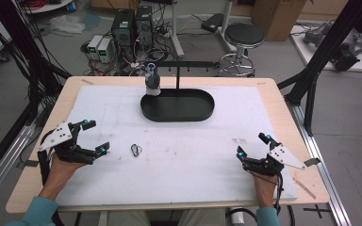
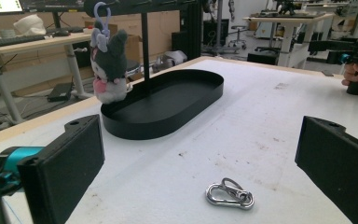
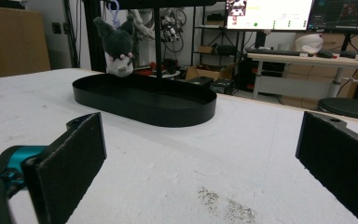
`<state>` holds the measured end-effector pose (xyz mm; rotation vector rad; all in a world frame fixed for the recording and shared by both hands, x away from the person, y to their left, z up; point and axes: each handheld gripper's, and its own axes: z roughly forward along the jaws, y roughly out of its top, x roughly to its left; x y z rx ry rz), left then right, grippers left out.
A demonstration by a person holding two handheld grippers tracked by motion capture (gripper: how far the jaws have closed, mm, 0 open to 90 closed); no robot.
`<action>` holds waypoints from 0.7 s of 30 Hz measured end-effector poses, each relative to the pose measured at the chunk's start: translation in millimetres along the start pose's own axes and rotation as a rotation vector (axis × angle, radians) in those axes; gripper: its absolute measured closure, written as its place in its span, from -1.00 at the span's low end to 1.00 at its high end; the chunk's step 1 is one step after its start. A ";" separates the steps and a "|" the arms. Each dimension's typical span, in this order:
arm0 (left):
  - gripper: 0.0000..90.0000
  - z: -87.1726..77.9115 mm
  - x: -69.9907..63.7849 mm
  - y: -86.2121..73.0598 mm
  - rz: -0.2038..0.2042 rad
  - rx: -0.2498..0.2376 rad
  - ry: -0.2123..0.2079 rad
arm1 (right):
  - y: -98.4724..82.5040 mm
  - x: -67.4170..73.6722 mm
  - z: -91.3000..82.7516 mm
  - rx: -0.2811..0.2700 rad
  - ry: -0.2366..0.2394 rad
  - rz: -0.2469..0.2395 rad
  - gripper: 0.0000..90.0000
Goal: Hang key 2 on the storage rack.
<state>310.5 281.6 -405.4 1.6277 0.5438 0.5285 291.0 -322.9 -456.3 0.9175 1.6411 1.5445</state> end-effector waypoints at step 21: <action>-0.96 36.7 -5.3 30.1 0.077 0.257 -0.116 | -0.1 -0.1 -0.1 -0.004 0.000 0.000 -0.98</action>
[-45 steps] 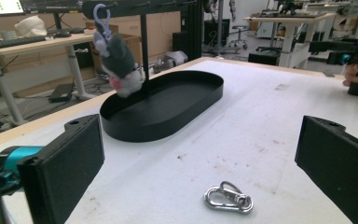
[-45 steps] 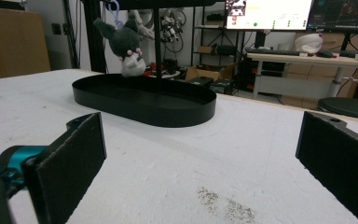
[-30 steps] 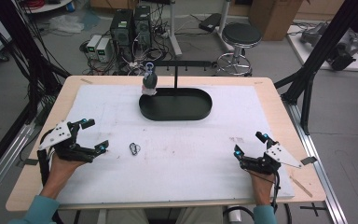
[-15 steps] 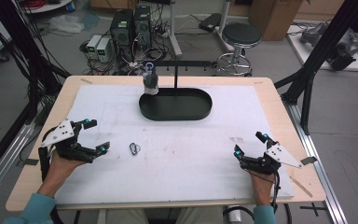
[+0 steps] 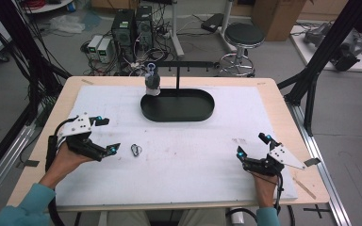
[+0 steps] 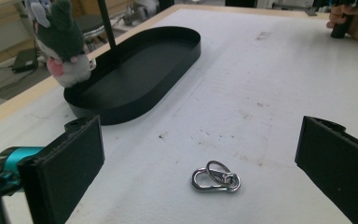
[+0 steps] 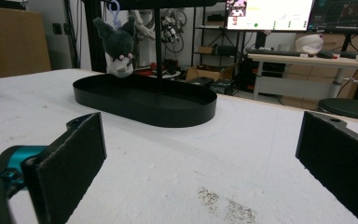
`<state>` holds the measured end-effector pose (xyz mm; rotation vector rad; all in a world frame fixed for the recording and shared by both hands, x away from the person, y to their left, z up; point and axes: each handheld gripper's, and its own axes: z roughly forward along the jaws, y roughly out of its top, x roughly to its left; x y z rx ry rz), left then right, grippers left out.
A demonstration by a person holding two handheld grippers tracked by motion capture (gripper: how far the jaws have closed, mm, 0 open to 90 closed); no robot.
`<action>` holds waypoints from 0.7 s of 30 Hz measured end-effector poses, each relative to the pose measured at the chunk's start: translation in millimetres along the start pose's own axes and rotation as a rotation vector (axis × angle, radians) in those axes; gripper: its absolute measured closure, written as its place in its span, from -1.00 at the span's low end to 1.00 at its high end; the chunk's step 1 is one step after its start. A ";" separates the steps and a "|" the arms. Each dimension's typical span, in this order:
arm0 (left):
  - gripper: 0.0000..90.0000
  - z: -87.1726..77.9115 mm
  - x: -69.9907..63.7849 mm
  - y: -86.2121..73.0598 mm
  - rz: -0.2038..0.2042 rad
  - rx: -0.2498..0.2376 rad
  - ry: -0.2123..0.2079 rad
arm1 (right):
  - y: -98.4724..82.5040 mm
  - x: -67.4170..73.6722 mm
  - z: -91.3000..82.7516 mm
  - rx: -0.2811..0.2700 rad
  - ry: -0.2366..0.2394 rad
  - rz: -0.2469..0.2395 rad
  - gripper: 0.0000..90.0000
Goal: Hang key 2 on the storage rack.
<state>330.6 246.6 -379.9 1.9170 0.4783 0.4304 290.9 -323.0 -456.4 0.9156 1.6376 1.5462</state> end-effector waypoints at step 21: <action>-0.84 34.1 -4.9 9.4 0.025 0.238 -0.018 | 0.0 0.1 -0.4 0.001 0.002 0.007 -0.98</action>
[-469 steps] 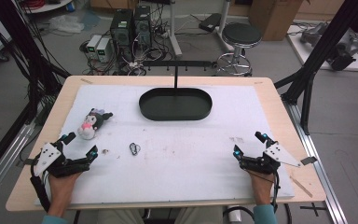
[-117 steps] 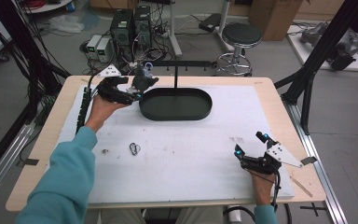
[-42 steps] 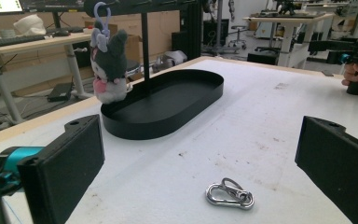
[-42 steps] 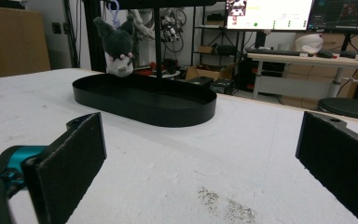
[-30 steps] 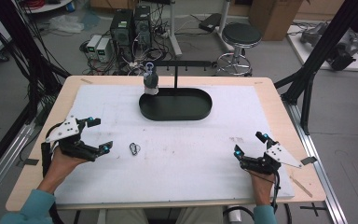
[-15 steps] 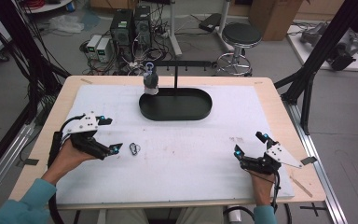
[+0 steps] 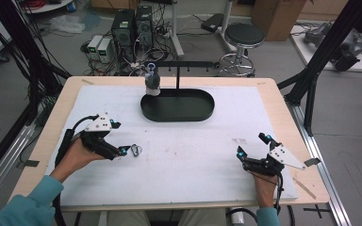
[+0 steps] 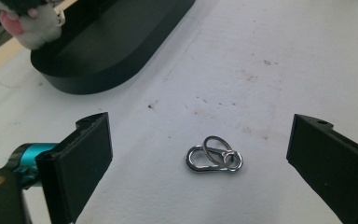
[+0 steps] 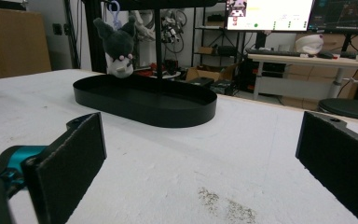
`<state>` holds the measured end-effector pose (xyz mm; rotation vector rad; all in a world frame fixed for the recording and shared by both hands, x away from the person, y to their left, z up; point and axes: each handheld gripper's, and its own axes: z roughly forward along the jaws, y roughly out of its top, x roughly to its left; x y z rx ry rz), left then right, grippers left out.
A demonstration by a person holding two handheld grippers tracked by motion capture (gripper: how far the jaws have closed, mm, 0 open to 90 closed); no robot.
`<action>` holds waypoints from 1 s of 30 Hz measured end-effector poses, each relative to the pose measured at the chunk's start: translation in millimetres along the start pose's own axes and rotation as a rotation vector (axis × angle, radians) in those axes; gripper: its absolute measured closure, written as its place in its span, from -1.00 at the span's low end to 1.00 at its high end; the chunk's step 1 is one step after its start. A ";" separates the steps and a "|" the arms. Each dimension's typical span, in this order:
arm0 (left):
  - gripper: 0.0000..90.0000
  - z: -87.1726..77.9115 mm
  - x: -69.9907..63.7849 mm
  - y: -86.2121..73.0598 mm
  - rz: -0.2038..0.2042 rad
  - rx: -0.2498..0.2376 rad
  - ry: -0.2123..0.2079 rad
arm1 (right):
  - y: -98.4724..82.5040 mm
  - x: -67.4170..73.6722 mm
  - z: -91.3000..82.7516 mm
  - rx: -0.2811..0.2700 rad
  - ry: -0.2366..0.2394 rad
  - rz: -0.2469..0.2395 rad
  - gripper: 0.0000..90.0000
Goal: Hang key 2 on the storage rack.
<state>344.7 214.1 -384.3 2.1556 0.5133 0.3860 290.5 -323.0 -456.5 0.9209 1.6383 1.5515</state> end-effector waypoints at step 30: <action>-0.59 41.8 -4.1 -6.2 -0.124 0.225 -0.096 | 0.0 -0.3 0.2 -0.003 0.003 -0.003 -0.98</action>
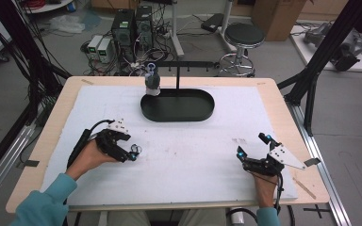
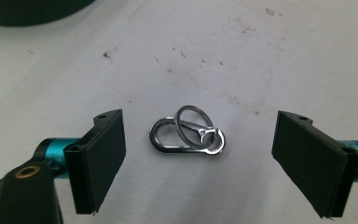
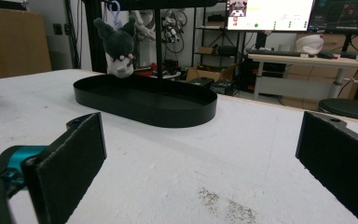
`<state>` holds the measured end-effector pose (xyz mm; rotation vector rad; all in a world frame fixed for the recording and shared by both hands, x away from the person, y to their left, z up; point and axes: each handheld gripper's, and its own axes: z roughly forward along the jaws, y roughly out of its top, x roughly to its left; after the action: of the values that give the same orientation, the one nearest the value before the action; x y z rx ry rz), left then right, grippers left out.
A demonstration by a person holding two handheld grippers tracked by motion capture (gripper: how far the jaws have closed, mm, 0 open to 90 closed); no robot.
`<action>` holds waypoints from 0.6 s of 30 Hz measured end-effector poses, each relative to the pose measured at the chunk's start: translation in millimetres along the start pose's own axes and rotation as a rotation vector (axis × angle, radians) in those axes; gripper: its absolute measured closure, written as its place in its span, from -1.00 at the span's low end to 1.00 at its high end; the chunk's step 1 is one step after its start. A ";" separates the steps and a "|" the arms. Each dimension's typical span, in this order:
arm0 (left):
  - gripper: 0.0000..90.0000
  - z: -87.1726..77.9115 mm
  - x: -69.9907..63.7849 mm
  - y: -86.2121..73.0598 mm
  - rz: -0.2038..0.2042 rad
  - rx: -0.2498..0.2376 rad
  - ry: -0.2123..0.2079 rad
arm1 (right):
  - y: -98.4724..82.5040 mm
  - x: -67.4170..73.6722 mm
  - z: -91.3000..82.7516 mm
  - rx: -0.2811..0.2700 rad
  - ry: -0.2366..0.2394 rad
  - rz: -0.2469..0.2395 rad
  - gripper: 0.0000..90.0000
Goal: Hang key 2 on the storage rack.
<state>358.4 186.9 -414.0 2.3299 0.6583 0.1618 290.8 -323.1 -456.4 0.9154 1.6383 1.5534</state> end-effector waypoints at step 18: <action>-0.14 8.4 1.0 0.4 -0.040 0.084 -0.002 | 0.0 0.0 0.0 0.000 0.000 -0.001 -0.98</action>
<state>361.9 182.2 -420.1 2.3952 0.7232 0.1154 290.8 -323.2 -456.4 0.9149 1.6385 1.5528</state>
